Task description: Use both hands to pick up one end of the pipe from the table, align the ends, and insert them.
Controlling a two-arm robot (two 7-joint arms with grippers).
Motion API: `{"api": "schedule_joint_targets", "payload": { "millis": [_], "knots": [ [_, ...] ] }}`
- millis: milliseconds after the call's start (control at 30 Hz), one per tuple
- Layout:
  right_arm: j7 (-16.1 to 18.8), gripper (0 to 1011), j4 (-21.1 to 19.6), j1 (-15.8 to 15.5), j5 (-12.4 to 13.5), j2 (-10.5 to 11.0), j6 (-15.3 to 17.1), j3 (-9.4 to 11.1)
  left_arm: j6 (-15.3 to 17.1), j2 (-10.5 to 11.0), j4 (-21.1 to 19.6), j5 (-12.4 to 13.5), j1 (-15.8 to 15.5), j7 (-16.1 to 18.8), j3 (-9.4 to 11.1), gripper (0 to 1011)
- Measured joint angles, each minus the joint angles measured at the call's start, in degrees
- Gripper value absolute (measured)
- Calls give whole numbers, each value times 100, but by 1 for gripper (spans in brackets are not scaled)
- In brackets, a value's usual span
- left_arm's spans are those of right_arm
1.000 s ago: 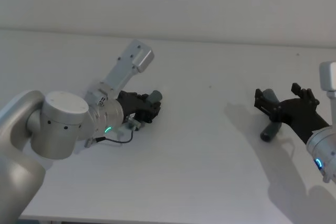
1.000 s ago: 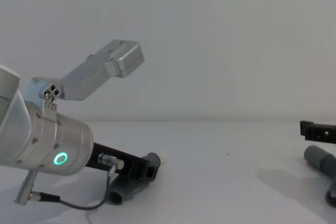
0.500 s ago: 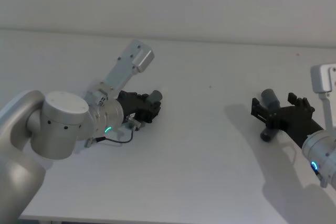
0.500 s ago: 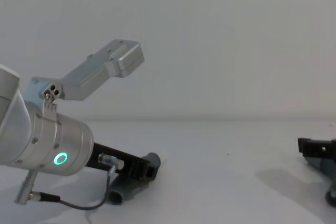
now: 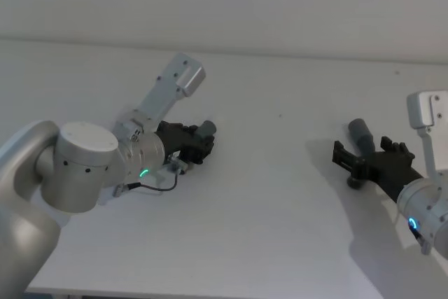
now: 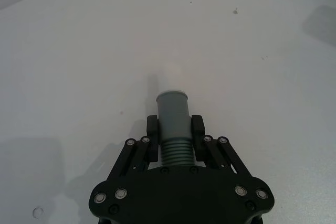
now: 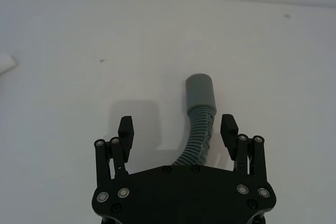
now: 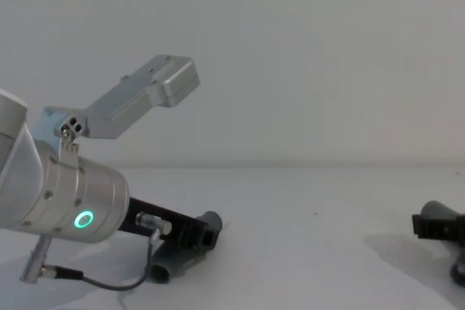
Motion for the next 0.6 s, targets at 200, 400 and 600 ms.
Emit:
{"api": "schedule_joint_targets", "payload": {
  "millis": [200, 400, 600],
  "knots": [
    [-40, 1003, 90, 30, 10, -89, 83, 49, 0, 0, 0, 0, 0, 0, 0, 360],
    [-58, 1003, 174, 60, 27, -163, 143, 93, 0, 0, 0, 0, 0, 0, 0, 360],
    [-59, 1004, 239, 86, 35, -213, 190, 126, 0, 0, 0, 0, 0, 0, 0, 360]
  ]
}}
